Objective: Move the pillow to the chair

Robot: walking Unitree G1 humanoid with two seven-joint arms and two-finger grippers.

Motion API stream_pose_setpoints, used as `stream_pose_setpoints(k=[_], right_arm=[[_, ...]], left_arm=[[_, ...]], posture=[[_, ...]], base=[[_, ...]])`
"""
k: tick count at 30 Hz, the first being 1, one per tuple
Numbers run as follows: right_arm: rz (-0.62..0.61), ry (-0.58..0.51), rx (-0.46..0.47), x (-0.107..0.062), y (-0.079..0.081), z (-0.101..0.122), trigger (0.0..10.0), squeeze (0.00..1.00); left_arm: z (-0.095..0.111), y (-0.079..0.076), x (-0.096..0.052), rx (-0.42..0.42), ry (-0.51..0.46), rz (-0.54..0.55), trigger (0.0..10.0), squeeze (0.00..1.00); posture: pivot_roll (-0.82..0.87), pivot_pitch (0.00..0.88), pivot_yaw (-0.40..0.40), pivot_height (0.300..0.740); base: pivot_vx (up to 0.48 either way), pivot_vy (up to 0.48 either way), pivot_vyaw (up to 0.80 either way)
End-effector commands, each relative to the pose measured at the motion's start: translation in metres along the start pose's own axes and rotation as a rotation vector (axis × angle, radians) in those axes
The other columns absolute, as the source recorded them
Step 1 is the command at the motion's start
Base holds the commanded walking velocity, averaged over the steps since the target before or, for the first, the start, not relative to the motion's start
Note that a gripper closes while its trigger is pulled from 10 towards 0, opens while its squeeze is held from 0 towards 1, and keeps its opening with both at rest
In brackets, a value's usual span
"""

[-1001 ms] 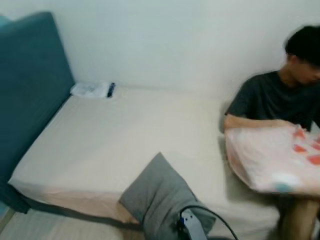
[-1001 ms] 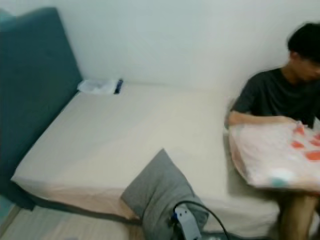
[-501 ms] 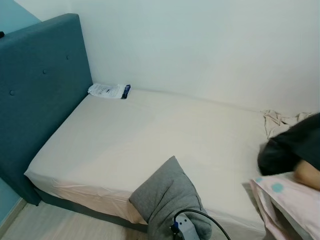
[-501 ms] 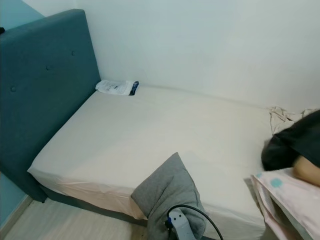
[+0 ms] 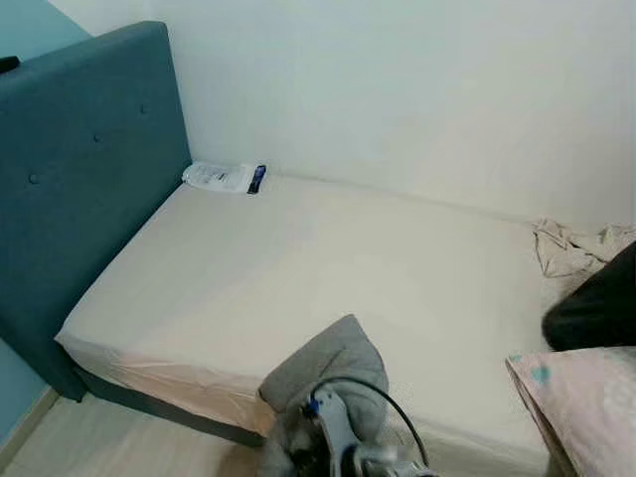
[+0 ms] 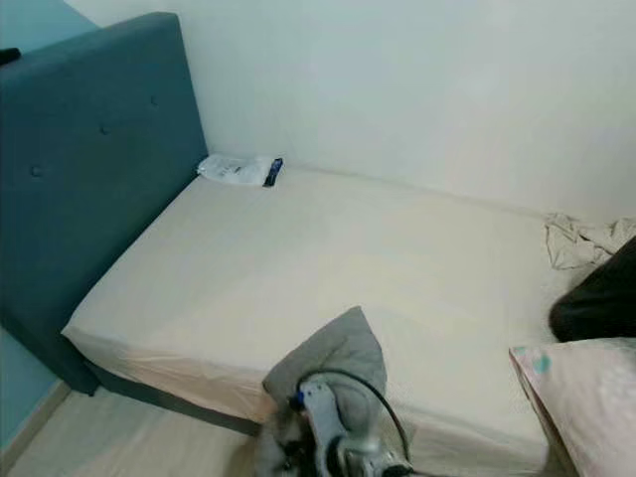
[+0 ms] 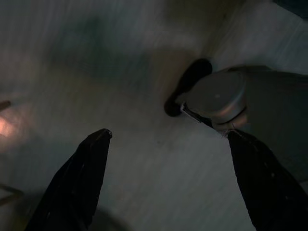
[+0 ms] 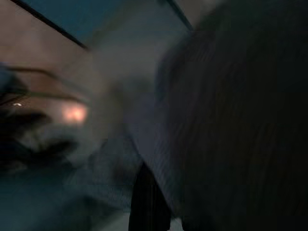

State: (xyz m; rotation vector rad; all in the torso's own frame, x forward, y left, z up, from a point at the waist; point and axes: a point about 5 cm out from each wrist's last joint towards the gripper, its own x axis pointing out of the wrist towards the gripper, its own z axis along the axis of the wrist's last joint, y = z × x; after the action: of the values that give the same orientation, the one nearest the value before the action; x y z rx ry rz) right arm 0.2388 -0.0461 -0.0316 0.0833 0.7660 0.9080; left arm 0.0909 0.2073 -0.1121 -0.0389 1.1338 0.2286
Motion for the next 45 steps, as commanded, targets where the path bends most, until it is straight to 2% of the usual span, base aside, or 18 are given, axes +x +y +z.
stream_pose_setpoints(k=[1, 6, 8, 11, 17, 21, 25, 28, 31, 36, 39, 41, 42, 43, 44, 45], right_arm=[[0.060, -0.105, -0.042, 0.008, 0.009, 0.032, 10.0, 0.00], [0.204, -0.178, -0.089, 0.016, 0.026, 0.055, 10.0, 0.00], [0.226, -0.180, -0.099, 0.016, 0.029, 0.057, 10.0, 0.00], [0.278, -0.161, -0.161, 0.017, 0.034, 0.056, 10.0, 0.00], [0.344, -0.171, -0.165, 0.018, 0.040, 0.057, 10.0, 0.00], [0.457, -0.192, -0.175, 0.018, 0.050, 0.061, 10.0, 0.00], [0.550, -0.298, -0.106, 0.017, 0.057, 0.082, 10.0, 0.00], [0.604, -0.392, -0.043, 0.014, 0.059, 0.102, 10.0, 0.00], [0.637, -0.447, -0.030, 0.011, 0.060, 0.117, 10.0, 0.00], [0.651, -0.457, -0.031, 0.010, 0.059, 0.121, 10.0, 0.00], [0.679, -0.462, -0.014, 0.009, 0.061, 0.121, 10.0, 0.00], [0.727, -0.459, -0.006, 0.009, 0.065, 0.120, 10.0, 0.00], [0.717, -0.416, -0.032, 0.011, 0.066, 0.115, 10.0, 0.00], [0.717, -0.416, -0.032, 0.011, 0.066, 0.115, 10.0, 0.00], [0.684, -0.354, -0.083, 0.014, 0.067, 0.106, 10.0, 0.00], [0.632, -0.292, -0.121, 0.017, 0.065, 0.095, 10.0, 0.00]], left_arm=[[-0.009, 0.001, -0.002, 0.000, 0.034, 0.002, 10.0, 0.00], [-0.010, 0.002, -0.002, -0.006, 0.038, 0.016, 10.0, 0.00], [-0.010, 0.002, -0.002, -0.005, 0.038, 0.016, 10.0, 0.00], [-0.010, 0.002, -0.002, 0.004, 0.041, 0.016, 10.0, 0.00], [-0.010, 0.002, -0.002, 0.011, 0.044, 0.015, 10.0, 0.00], [-0.011, 0.002, -0.002, 0.016, 0.046, 0.015, 10.0, 0.00], [-0.007, 0.003, -0.001, -0.001, 0.019, 0.031, 10.0, 0.00], [0.004, 0.008, 0.000, -0.070, -0.040, 0.064, 10.0, 0.00], [0.020, 0.015, 0.001, -0.152, -0.112, 0.095, 10.0, 0.00], [0.051, 0.023, 0.003, -0.191, -0.227, 0.118, 10.0, 0.00], [0.067, 0.025, 0.002, -0.171, -0.291, 0.128, 10.0, 0.00], [0.080, 0.029, 0.002, -0.085, -0.329, 0.162, 10.0, 0.00], [0.084, 0.032, 0.001, -0.025, -0.337, 0.189, 10.0, 0.00], [0.084, 0.032, 0.001, -0.025, -0.337, 0.189, 10.0, 0.00], [0.088, 0.035, 0.001, 0.008, -0.347, 0.209, 10.0, 0.00], [0.090, 0.037, 0.001, 0.004, -0.354, 0.216, 10.0, 0.00]], posture=[[0.12, 0.026, -0.094, 0.740], [0.12, 0.029, -0.092, 0.740], [0.12, 0.030, -0.091, 0.740], [0.12, 0.031, -0.090, 0.740], [0.11, 0.032, -0.089, 0.740], [0.11, 0.034, -0.090, 0.740], [0.11, 0.037, -0.092, 0.740], [0.11, 0.038, -0.094, 0.740], [0.11, 0.036, -0.096, 0.740], [0.11, 0.034, -0.100, 0.740], [0.12, 0.034, -0.104, 0.740], [0.12, 0.030, -0.108, 0.740], [0.11, 0.028, -0.106, 0.740], [0.11, 0.028, -0.106, 0.740], [0.11, 0.027, -0.105, 0.740], [0.11, 0.023, -0.102, 0.740]], base=[[0.000, -0.465, 0.68], [0.000, -0.087, 0.68], [0.000, 0.000, 0.68], [0.000, 0.000, 0.68], [0.000, 0.000, 0.68], [0.000, 0.000, 0.68], [0.000, 0.000, 0.68], [0.000, 0.000, 0.68], [0.000, 0.000, 0.68], [0.000, 0.000, 0.68], [0.000, 0.000, 0.68], [0.000, 0.000, 0.68], [0.000, 0.000, 0.67], [0.000, 0.000, 0.67], [0.000, 0.000, 0.68], [0.000, 0.000, 0.68]])
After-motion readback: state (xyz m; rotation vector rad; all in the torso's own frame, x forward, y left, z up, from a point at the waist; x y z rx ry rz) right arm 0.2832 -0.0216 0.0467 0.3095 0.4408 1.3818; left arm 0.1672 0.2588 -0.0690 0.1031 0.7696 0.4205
